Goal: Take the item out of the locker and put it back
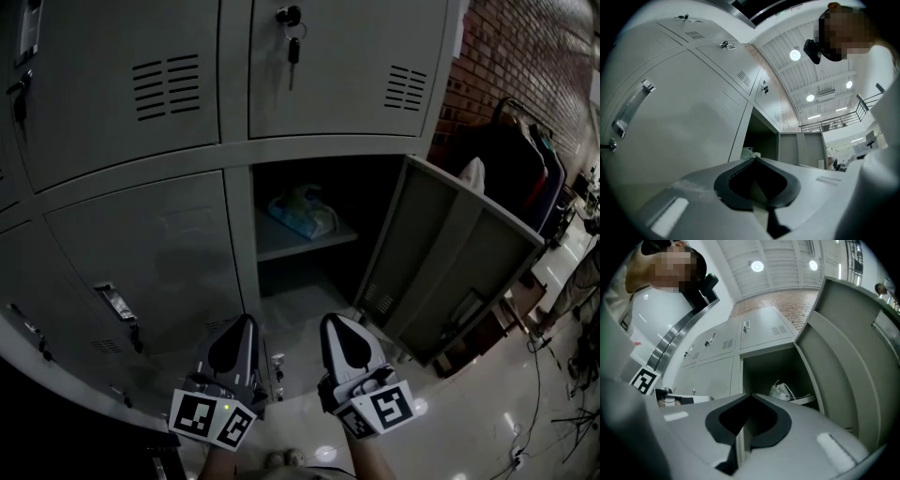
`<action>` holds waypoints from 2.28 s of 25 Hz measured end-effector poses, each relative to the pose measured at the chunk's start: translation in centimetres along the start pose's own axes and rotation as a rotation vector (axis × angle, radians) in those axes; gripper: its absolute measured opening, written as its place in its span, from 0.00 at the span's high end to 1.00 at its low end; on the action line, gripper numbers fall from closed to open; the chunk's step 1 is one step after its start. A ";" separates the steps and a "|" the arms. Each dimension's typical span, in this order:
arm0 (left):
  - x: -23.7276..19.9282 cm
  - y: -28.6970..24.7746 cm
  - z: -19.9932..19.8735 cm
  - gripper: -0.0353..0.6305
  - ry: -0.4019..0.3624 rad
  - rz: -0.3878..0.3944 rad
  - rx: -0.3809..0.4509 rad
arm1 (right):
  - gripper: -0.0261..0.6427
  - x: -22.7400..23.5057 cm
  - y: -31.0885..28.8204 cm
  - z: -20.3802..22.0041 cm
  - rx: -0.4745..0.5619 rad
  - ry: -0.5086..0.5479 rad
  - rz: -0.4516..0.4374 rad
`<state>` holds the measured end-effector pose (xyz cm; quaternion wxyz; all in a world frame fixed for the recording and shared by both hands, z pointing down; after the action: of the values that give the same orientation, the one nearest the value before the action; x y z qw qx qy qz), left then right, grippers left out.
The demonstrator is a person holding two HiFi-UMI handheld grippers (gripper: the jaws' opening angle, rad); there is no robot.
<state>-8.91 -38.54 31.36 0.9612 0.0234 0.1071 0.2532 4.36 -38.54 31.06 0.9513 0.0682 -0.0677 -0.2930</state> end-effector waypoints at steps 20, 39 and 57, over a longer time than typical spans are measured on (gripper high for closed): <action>7.6 13.5 7.8 0.94 0.079 0.062 -0.060 | 0.96 -7.7 14.7 4.8 -0.060 -0.081 0.008; 21.6 46.9 1.5 0.94 0.023 -0.033 -0.004 | 0.96 -32.9 38.7 -3.2 0.003 -0.153 -0.074; 27.1 48.8 0.9 0.94 0.031 0.019 0.021 | 0.96 -34.5 44.7 -5.0 -0.026 -0.141 -0.051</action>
<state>-9.23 17.28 31.84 0.9566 0.0305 0.1245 0.2618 1.44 18.05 30.66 0.9372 0.0366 -0.1289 -0.3220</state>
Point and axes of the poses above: the fingertips, and each gripper's own axes: y backward along the fingers, x to its right, z out of its underside, the point moved 1 cm from there along y, backward along the fingers, and after that the axes turned 10 degrees about -x, right-handed, at the moved point
